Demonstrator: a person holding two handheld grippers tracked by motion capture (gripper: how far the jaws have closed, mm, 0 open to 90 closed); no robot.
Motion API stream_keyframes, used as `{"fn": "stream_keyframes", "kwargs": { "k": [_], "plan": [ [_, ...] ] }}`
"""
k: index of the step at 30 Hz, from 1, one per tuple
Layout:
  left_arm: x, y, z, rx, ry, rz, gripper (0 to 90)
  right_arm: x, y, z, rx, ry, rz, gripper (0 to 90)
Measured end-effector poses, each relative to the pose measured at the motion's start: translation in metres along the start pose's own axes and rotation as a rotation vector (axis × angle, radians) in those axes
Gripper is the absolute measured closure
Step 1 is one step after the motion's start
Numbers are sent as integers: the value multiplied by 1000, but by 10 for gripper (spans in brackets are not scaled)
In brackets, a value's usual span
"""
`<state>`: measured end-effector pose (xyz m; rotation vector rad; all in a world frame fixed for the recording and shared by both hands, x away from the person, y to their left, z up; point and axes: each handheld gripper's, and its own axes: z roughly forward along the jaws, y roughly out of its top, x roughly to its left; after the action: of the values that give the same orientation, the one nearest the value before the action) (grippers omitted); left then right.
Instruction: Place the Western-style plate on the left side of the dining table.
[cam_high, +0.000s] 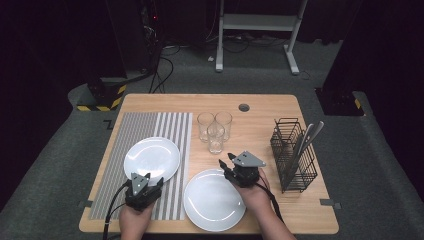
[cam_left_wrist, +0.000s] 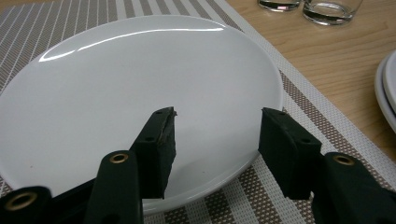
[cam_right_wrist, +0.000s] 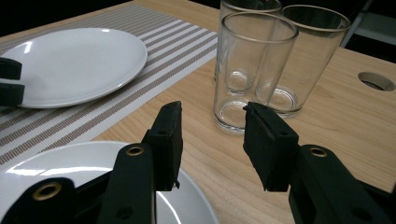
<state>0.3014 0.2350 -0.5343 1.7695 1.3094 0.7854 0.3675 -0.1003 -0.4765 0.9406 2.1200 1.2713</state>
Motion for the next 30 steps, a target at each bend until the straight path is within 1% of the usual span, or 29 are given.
{"fn": "stream_keyframes", "kwargs": {
  "k": [1, 3, 6, 9, 11, 13, 15, 18, 21, 24, 30],
  "plan": [
    [0, 0, 0, 2, -3, 0, 459, -1, 1, -1, -3, 2, 3, 569],
    [0, 0, 1, 7, -9, -1, 457, -1, 3, -4, -12, -9, -11, 566],
    [1, 0, 1, 10, -16, -9, 455, -2, 7, -9, -31, -11, -16, 559],
    [2, 0, 2, 14, -22, -12, 447, -3, 10, -13, -51, -24, -28, 557],
    [2, 0, 1, 12, -18, -13, 448, -5, 11, -15, -59, -33, -26, 551],
    [1, 0, 1, 10, -13, -16, 447, -8, 13, -17, -63, -35, -13, 547],
    [2, 0, 1, 13, -12, -18, 445, -10, 15, -18, -69, -41, -13, 547],
    [3, 0, 1, 11, -8, -29, 436, -12, 18, -20, -68, -38, -6, 563],
    [1, 0, 1, 10, -1, -16, 436, -14, 21, -24, -78, -36, -6, 561],
    [0, 0, 1, 10, -3, -8, 436, -15, 22, -25, -86, -36, -6, 553],
    [1, 0, 1, 12, -7, -16, 427, -16, 26, -30, -95, -34, 0, 545]
  ]
}}
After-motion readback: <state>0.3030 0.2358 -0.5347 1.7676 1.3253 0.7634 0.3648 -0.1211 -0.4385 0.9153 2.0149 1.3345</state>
